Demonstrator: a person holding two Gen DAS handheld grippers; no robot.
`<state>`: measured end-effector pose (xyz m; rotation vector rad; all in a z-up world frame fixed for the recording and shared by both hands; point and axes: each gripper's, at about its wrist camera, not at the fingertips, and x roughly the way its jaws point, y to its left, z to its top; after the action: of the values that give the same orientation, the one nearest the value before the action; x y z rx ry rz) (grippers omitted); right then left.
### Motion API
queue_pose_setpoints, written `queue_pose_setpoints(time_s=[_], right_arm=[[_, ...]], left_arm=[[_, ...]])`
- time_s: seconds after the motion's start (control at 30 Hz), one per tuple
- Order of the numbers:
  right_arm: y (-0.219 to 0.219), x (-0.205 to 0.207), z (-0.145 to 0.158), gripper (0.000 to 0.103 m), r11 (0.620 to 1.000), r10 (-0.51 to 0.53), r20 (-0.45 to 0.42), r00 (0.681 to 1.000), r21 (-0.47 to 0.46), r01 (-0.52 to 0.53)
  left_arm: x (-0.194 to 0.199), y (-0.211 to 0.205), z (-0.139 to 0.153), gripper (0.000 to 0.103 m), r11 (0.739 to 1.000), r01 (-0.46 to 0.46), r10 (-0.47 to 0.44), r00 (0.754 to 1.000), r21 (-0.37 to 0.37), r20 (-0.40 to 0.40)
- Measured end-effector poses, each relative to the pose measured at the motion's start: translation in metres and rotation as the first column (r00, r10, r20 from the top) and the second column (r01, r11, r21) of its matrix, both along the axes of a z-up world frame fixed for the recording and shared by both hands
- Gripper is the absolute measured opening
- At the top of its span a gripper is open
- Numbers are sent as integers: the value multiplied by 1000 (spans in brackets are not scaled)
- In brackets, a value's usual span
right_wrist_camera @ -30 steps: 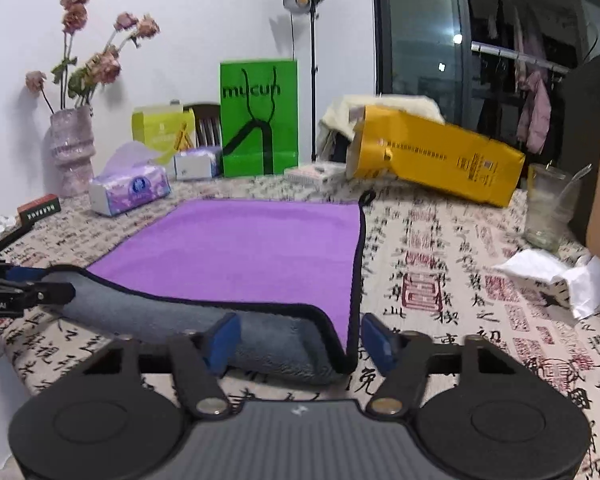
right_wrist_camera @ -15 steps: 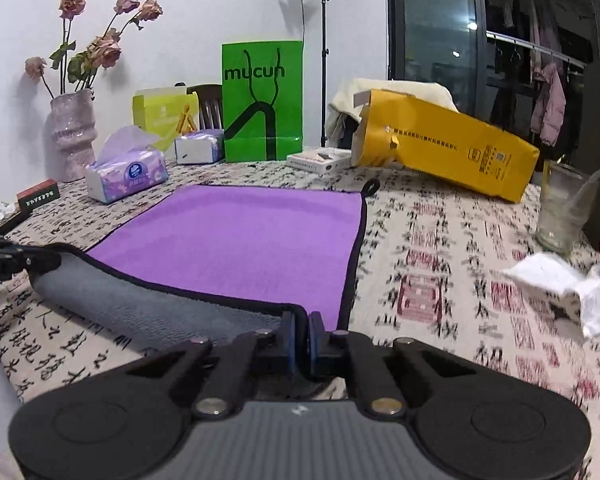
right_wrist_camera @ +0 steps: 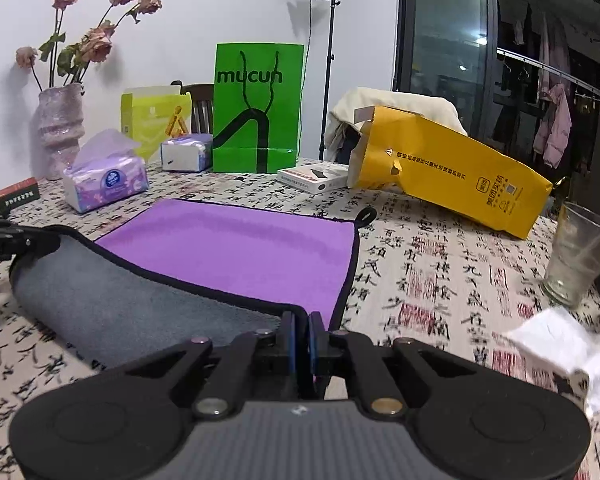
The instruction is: Fold towel
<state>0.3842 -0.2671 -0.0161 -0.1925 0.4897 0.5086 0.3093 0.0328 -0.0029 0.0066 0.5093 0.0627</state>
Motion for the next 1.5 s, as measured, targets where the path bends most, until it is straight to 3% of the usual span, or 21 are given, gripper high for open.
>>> queue_pose_setpoints(time_s=[0.17,0.7,1.5], right_arm=[[6,22,6,6,1000,9,7,1000,-10,-9],[27,98,14,6,999,29,-22,999,-23,-30],[51,206,1,6,999,-6,-82,997,-51,2]], left_arm=[[23,7,3,6,1000,-2,2,1000,14,19],[96,38,12,6,998,-12,11,1000,-66,-15],[205,66,3,6,995,-15,2,992,-101,-127]])
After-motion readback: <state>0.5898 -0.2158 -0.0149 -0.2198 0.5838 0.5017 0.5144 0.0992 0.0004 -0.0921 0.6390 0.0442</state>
